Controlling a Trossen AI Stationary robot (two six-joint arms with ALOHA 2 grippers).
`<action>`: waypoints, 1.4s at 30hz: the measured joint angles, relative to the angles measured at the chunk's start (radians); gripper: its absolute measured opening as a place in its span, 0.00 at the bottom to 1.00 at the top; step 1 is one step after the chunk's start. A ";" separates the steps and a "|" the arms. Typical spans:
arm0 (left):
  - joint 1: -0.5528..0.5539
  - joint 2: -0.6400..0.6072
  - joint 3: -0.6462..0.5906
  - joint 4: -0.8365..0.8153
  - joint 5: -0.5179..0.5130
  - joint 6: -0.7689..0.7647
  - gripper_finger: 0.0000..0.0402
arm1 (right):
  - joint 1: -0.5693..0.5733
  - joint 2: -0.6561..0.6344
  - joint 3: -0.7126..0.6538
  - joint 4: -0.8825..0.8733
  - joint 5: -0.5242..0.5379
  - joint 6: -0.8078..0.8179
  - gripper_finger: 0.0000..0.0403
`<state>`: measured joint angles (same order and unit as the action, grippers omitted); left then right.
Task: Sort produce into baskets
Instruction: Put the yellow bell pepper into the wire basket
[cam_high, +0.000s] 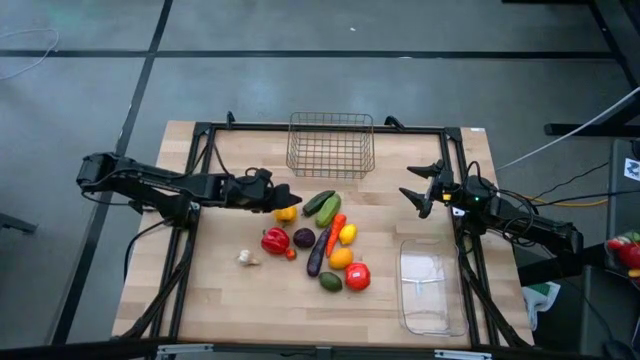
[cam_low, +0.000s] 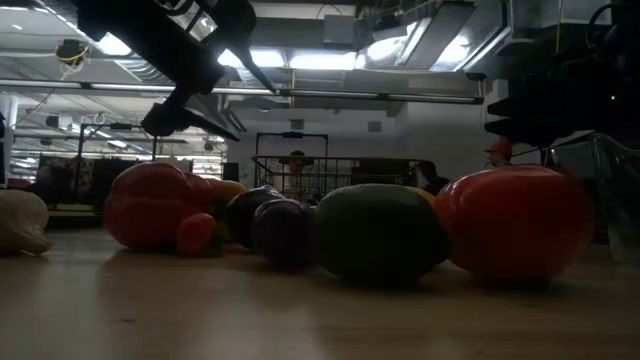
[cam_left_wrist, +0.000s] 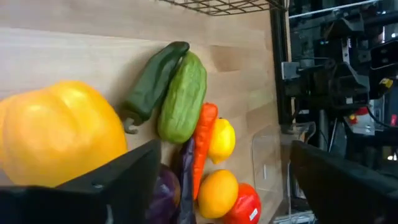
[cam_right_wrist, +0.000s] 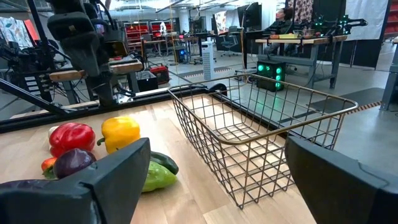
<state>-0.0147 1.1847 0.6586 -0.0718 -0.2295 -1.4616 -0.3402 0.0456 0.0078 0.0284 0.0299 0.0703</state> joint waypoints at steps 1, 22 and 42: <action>0.001 0.000 0.000 0.003 0.000 0.009 0.93 | 0.000 0.000 0.000 0.000 0.000 0.000 0.92; 0.043 0.000 0.000 0.075 0.054 0.024 1.00 | 0.000 0.000 0.000 0.000 0.000 0.000 0.92; 0.058 0.259 0.484 -0.734 0.128 -0.238 1.00 | 0.000 0.000 0.000 0.000 0.000 0.000 0.92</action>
<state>0.0430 1.4437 1.1429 -0.8057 -0.1014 -1.6995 -0.3403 0.0452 0.0078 0.0284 0.0299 0.0702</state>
